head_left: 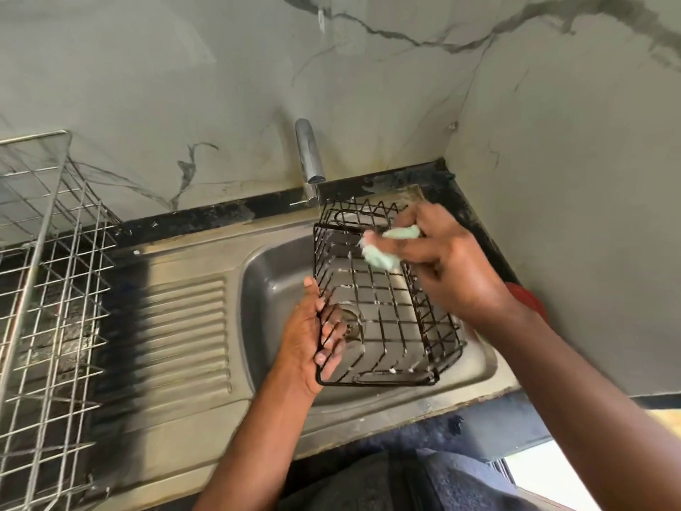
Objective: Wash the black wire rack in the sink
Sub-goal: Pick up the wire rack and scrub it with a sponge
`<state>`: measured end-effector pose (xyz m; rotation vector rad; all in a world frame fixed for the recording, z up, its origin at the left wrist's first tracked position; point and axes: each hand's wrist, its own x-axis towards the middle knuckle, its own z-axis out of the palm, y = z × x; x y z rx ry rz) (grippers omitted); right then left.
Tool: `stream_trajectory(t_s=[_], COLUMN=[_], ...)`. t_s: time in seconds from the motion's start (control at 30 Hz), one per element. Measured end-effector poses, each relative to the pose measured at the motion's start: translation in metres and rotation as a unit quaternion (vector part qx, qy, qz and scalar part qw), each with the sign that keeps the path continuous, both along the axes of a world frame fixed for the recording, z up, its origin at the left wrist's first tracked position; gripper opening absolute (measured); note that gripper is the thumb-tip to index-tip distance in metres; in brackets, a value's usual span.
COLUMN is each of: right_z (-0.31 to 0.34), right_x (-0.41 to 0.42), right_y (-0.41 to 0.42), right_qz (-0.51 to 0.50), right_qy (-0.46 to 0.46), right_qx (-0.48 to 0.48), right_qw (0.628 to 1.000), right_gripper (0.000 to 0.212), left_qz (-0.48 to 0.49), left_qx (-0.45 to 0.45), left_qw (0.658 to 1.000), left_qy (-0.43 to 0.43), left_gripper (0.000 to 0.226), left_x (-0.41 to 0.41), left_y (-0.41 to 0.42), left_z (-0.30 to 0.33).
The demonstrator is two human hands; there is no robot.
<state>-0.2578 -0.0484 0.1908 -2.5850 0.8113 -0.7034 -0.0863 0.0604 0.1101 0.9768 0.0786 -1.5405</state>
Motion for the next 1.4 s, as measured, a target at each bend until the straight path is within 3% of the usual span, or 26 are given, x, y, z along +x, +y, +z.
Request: stream_trajectory(t_s=[0.1,0.2,0.3,0.4,0.47,0.53,0.6,0.67,0.8,0.83,1.07,1.1,1.23,1.3,1.4], right_z=[-0.003,-0.014,-0.016,-0.016,-0.021,-0.030,-0.037,-0.040,-0.046,-0.047,-0.045,-0.046,-0.047,-0.049,-0.055], right_x=[-0.005,-0.021,-0.039,-0.046,-0.048,-0.050,-0.050,-0.045,-0.030,-0.026,-0.011,-0.007,0.008,0.010,0.009], right_y=[0.013,-0.005,-0.007,0.012,0.011,0.002,0.000,0.007,0.026,0.029,0.032,0.032,0.032,0.031,0.033], right_qz=[0.081,-0.066,-0.122,-0.021,-0.032,-0.131,-0.196,-0.201,-0.197,-0.194,-0.180,-0.178,-0.200,-0.220,-0.229], right_qy=[0.071,0.092,0.000,-0.032,-0.013,0.005,-0.012,-0.073,-0.123,-0.144,-0.275,-0.295,-0.340,-0.361,-0.359], right_qx=[0.029,0.065,0.079,0.057,0.025,0.033,0.104,0.196,0.402,0.432,0.487,0.497,0.499,0.500,0.490], right_qw=[0.994,0.992,0.989,0.998,0.999,0.991,0.975,0.957,0.886,0.869,0.809,0.796,0.772,0.756,0.760], right_gripper=[0.046,0.035,0.030,0.040,0.039,0.035,0.035,0.034,0.030,0.026,0.021,0.020,0.021,0.023,0.020], left_qz=[0.034,0.046,0.057,0.039,0.052,0.055,0.057,0.022,-0.004,-0.009,0.080,0.110,0.133,0.124,0.066], left_qx=[-0.012,-0.031,-0.022,-0.015,0.014,0.029,0.009,-0.056,-0.187,-0.203,-0.091,-0.046,-0.048,-0.059,-0.103], left_qw=[0.999,0.998,0.997,0.997,0.998,0.997,0.998,0.996,0.962,0.959,0.982,0.985,0.977,0.979,0.991], left_qy=[0.017,0.016,0.056,0.065,0.011,-0.047,-0.027,0.067,0.201,0.199,0.146,0.121,0.158,0.149,0.045], left_gripper=[0.042,0.045,0.050,0.058,0.072,0.078,0.058,0.036,0.032,0.031,0.014,0.021,0.046,0.069,0.103], left_x=[0.003,0.006,0.010,0.018,0.021,0.019,0.020,0.021,0.025,0.025,0.017,0.014,0.004,-0.007,-0.030], left_y=[-0.004,-0.002,-0.001,0.000,0.002,0.006,0.009,0.005,0.001,0.000,-0.006,-0.008,-0.010,-0.007,-0.002], left_z=[0.000,-0.003,-0.013,-0.018,-0.018,-0.020,-0.028,-0.030,-0.041,-0.042,-0.024,-0.020,-0.018,-0.010,0.016])
